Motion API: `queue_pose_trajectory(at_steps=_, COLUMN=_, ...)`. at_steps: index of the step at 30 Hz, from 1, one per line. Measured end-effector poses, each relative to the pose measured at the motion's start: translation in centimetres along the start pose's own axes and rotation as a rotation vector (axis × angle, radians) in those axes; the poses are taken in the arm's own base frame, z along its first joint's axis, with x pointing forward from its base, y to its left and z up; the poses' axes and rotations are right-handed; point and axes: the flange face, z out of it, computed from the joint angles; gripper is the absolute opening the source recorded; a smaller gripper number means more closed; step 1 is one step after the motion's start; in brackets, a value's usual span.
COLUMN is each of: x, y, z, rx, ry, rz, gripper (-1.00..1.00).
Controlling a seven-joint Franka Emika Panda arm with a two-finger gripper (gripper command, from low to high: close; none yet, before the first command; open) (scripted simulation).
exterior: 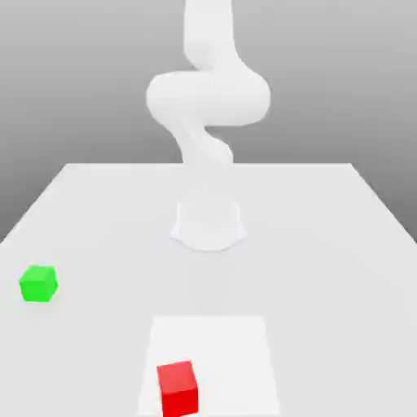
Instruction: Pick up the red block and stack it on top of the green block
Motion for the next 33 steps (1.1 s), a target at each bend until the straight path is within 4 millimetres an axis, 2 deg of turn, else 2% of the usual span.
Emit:
queue_pose_trajectory(at_steps=7, x=-0.7, y=2.6, z=14.0, rx=-0.113, ry=-0.176, rz=-0.055, gripper=0.0)
queue_pose_trajectory(at_steps=15, x=-4.8, y=8.3, z=27.9, rx=-0.253, ry=-0.355, rz=-0.12, gripper=0.0)
queue_pose_trajectory(at_steps=21, x=-9.5, y=14.4, z=36.2, rx=-0.37, ry=-0.477, rz=-0.172, gripper=0.0)
queue_pose_trajectory(at_steps=25, x=-12.9, y=19.1, z=40.6, rx=-0.447, ry=-0.549, rz=-0.211, gripper=0.0)
queue_pose_trajectory(at_steps=29, x=-15.5, y=21.9, z=44.5, rx=-0.462, ry=-0.562, rz=-0.22, gripper=0.0)
queue_pose_trajectory(at_steps=30, x=-16.1, y=22.6, z=45.4, rx=-0.462, ry=-0.563, rz=-0.219, gripper=-1.0)
queue_pose_trajectory(at_steps=33, x=-16.1, y=22.6, z=45.4, rx=-0.463, ry=-0.563, rz=-0.219, gripper=-1.0)
